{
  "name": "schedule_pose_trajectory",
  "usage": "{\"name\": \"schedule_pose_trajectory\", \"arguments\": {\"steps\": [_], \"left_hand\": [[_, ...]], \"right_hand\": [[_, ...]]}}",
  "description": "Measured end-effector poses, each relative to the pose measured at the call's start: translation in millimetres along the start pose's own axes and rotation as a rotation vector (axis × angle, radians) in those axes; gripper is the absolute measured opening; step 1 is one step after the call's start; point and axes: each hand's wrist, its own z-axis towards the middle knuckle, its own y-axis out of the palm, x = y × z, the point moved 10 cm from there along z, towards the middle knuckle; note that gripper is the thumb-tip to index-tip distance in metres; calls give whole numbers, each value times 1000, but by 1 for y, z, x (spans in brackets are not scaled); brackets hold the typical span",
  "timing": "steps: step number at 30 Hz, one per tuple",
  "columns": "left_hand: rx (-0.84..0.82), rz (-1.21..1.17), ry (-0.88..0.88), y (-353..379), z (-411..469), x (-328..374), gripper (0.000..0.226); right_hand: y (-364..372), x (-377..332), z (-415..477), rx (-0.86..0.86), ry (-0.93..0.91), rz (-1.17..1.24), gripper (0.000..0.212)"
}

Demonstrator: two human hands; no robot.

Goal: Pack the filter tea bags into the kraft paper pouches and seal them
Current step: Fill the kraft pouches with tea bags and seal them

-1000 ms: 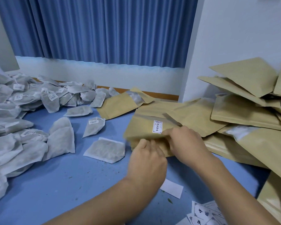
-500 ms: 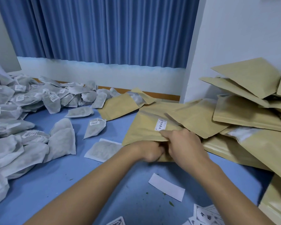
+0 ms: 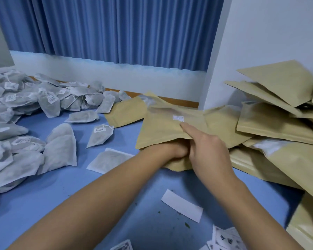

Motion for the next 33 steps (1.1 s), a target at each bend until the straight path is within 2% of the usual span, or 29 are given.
{"name": "schedule_pose_trajectory", "arguments": {"steps": [1, 3, 5, 7, 10, 15, 18, 21, 23, 24, 26, 27, 28, 29, 30, 33], "left_hand": [[20, -2, 52, 1, -3, 13, 31], [225, -64, 167, -12, -32, 27, 6], [345, -103, 332, -5, -70, 35, 12], [297, -148, 507, 14, -99, 35, 24], [18, -284, 405, 46, -109, 18, 46], [-52, -224, 173, 50, -97, 0, 42], [-74, -332, 107, 55, -98, -5, 38], [70, -693, 31, 40, -102, -13, 29], [343, -821, 83, 11, -107, -16, 26], [532, -767, 133, -11, -114, -16, 26], [871, -453, 253, -47, -133, -4, 26], [960, -237, 331, -54, -139, 8, 25], [969, -25, 387, -53, -138, 22, 27], [861, 143, 383, -43, -126, 30, 28], [680, 226, 321, -28, -107, 32, 28], [225, 177, 65, 20, -59, 10, 30]], "right_hand": [[4, 8, 2, -21, 30, -23, 69], [8, 21, 5, -57, 73, -51, 70], [10, 30, 8, -93, 88, -97, 70], [9, 33, 10, -104, 77, -142, 69], [8, 29, 11, -81, 54, -168, 66], [13, 28, 7, -95, 41, -185, 66], [13, 27, 6, -97, 43, -186, 66], [13, 26, 6, -105, 45, -184, 65], [13, 25, 6, -110, 47, -182, 65], [14, 25, 7, -118, 53, -176, 65], [16, 24, 7, -150, 69, -148, 67], [16, 23, 7, -165, 76, -128, 68], [16, 22, 6, -170, 82, -107, 68], [14, 20, 6, -159, 82, -88, 67], [11, 17, 7, -136, 75, -72, 66], [6, 4, 5, -102, 26, -56, 68]]}}
